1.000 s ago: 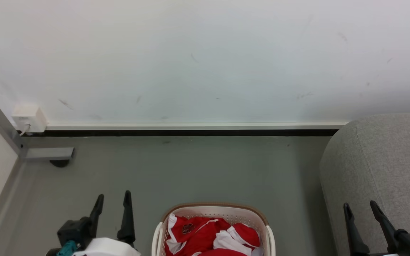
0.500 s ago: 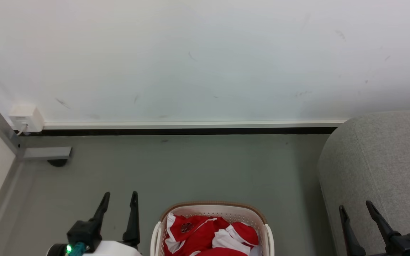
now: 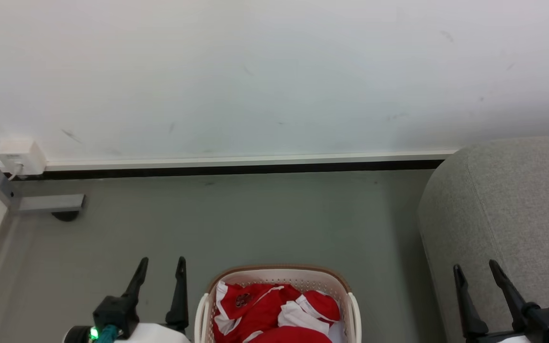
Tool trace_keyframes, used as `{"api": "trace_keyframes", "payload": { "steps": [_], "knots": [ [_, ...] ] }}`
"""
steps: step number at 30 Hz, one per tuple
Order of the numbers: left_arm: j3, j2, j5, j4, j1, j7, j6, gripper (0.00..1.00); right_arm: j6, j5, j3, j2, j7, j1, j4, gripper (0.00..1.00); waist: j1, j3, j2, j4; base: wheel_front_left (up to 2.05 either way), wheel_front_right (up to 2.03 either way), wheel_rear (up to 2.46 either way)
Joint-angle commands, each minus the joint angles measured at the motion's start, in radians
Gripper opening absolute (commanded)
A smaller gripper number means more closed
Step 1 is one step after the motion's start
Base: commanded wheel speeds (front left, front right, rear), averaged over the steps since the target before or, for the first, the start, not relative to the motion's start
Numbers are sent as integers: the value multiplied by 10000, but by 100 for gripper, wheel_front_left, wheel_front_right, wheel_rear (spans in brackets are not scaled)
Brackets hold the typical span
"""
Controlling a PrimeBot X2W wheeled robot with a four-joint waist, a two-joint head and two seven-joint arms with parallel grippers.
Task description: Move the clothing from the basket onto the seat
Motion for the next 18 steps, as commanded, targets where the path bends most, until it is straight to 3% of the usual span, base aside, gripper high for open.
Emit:
{"api": "trace_keyframes", "payload": {
  "steps": [1, 9, 18],
  "knots": [
    [-1, 69, -141, 10, -60, -7, -39, 100, -21, 104, -30, -1, -3, -105, -60, 100, 0, 115, -1, -87, 0, 0, 0],
    [-298, 65, -253, 313, -704, -7, -134, 100, -21, 547, 41, -22, -2, -668, -310, 100, 0, 987, -1, -632, 0, 0, 0],
    [-1604, 65, -234, 2395, -2149, -6, -351, 100, -21, 744, 249, 0, -2, -1449, -595, 100, 0, 2478, -1, -1431, 0, 0, 0]
  ]
}}
